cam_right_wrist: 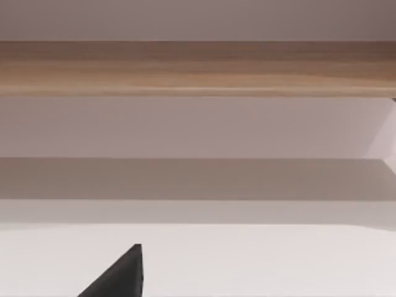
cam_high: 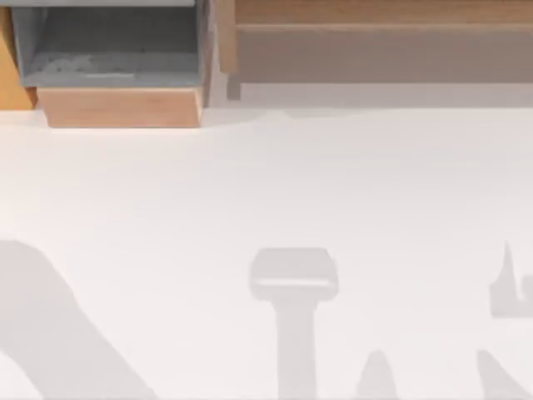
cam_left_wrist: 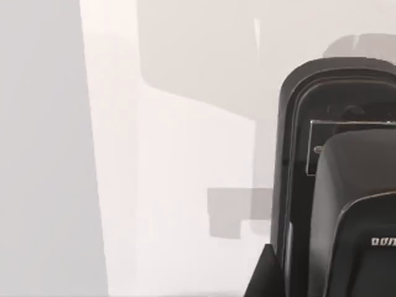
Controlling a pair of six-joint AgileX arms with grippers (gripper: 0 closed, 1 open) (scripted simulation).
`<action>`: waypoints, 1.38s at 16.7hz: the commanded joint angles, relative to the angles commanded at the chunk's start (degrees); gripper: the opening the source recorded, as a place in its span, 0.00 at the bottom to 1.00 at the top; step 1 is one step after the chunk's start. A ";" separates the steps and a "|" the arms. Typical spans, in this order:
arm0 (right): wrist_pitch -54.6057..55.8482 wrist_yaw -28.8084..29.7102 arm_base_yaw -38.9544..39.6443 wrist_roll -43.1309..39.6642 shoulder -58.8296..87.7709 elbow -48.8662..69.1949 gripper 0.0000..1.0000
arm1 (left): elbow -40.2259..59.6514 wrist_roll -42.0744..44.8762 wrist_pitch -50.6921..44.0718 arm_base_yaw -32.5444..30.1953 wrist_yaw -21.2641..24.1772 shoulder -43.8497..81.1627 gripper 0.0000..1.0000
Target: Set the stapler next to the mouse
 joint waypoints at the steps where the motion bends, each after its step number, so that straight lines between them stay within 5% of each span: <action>1: 0.00 0.00 0.00 0.00 0.00 0.00 1.00 | 3.39 -0.28 -0.96 -0.26 -0.04 2.14 0.00; 8: 0.00 0.00 0.00 0.00 0.00 0.00 1.00 | 19.83 -1.72 -5.06 -1.57 -0.23 11.33 0.00; 23: 0.00 0.00 0.00 0.00 0.00 0.00 1.00 | 19.48 1.49 -8.56 -3.70 1.97 7.48 0.00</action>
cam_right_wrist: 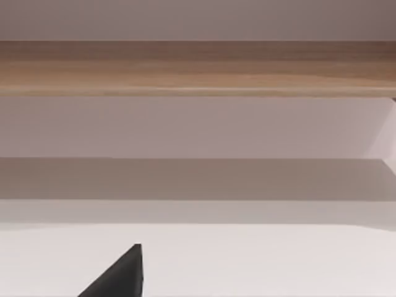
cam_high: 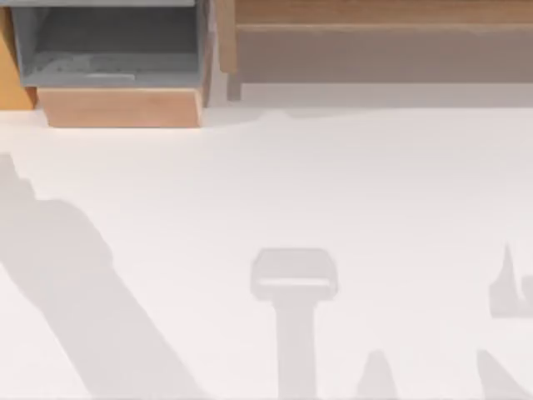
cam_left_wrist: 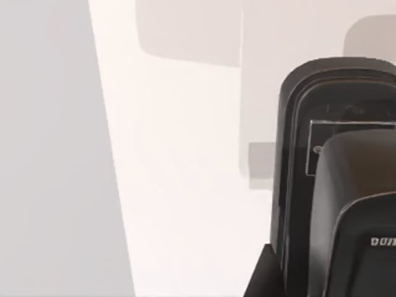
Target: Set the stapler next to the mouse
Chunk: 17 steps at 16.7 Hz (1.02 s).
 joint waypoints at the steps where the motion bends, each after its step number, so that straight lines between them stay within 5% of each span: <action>1: 0.00 0.00 0.00 0.00 0.00 0.00 1.00 | -0.15 0.38 -0.35 -0.40 0.27 -0.61 0.00; 17: 0.00 0.00 0.00 0.00 0.00 0.00 1.00 | 0.21 -1.51 4.88 0.26 -1.03 0.95 0.00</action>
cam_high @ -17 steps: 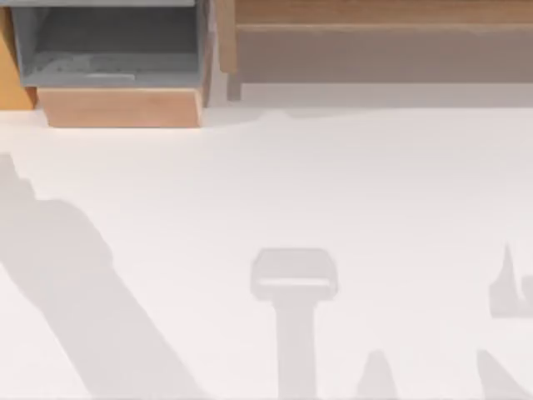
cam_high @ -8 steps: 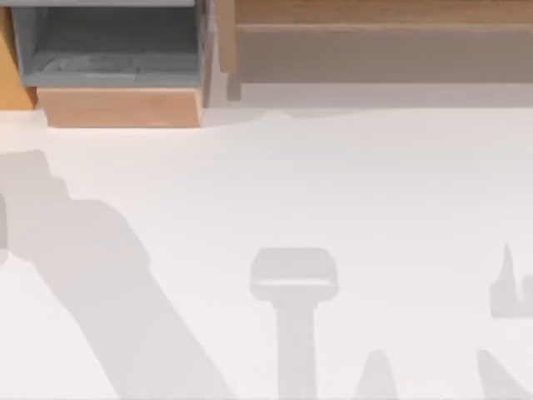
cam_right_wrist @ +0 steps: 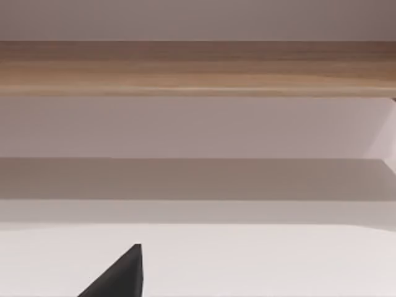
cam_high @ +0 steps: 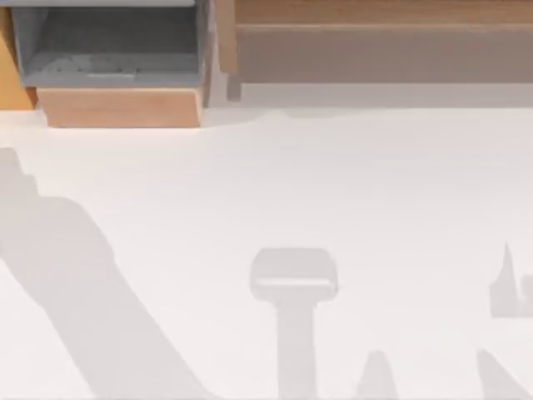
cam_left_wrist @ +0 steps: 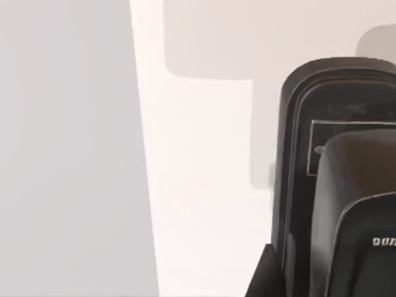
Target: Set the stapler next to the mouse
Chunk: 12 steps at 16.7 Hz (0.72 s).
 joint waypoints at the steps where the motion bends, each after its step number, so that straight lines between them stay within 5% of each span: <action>1: 0.00 0.00 0.00 0.00 0.00 0.00 1.00 | -0.13 -0.32 0.83 0.39 -0.24 0.76 0.00; 12: 0.00 0.00 0.00 0.00 0.00 0.00 1.00 | -2.80 -1.65 3.95 1.92 -1.14 5.03 0.00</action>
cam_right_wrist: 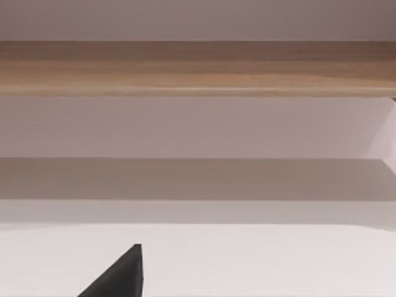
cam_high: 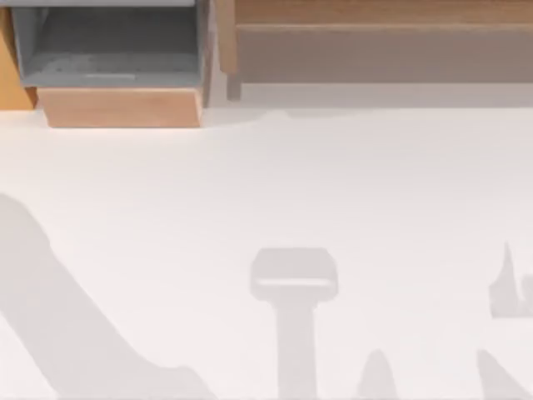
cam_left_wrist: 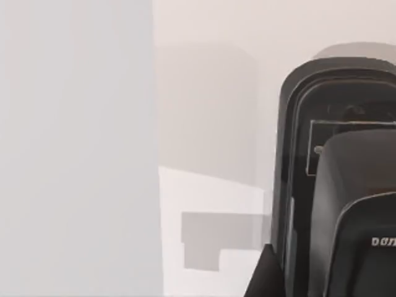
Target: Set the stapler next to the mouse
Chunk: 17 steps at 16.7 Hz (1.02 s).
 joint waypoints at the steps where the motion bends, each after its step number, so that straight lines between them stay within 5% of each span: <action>1: 0.00 0.00 0.00 0.00 0.00 0.00 1.00 | 0.00 0.00 0.00 0.00 0.00 0.00 0.08; 13: 0.00 0.00 0.00 0.00 0.00 0.00 1.00 | 0.00 0.00 0.00 0.00 0.00 0.00 0.98; 17: 0.00 0.00 0.00 0.00 0.00 0.00 1.00 | 0.00 0.00 0.00 0.00 0.00 0.00 1.00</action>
